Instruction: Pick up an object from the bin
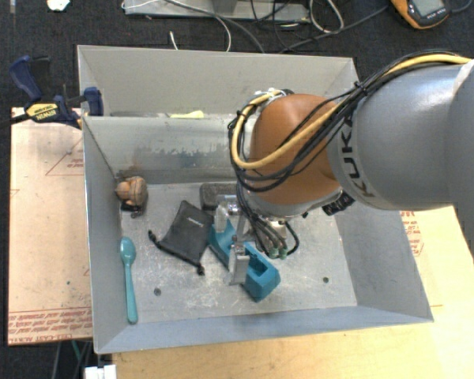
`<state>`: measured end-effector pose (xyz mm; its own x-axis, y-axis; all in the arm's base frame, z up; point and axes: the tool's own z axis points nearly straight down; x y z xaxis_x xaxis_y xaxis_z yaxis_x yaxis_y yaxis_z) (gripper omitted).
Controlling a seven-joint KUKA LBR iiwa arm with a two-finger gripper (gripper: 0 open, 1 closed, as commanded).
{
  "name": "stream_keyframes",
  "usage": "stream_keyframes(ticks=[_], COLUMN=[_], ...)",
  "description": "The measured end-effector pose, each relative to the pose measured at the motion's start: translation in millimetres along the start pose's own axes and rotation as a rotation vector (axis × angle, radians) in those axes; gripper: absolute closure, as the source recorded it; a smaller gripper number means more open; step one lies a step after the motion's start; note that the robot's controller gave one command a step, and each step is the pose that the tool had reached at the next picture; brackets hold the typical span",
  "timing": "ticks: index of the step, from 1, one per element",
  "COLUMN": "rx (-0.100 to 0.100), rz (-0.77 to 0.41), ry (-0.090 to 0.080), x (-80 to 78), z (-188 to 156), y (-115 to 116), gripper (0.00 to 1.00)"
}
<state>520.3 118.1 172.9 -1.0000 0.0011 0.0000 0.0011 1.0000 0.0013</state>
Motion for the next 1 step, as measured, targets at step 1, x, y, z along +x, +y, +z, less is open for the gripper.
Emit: stream_keyframes(ticks=[1], rx=[0.0], rz=[0.0], ry=[0.0], x=[0.0], z=[0.0], y=[0.0], gripper=[0.0])
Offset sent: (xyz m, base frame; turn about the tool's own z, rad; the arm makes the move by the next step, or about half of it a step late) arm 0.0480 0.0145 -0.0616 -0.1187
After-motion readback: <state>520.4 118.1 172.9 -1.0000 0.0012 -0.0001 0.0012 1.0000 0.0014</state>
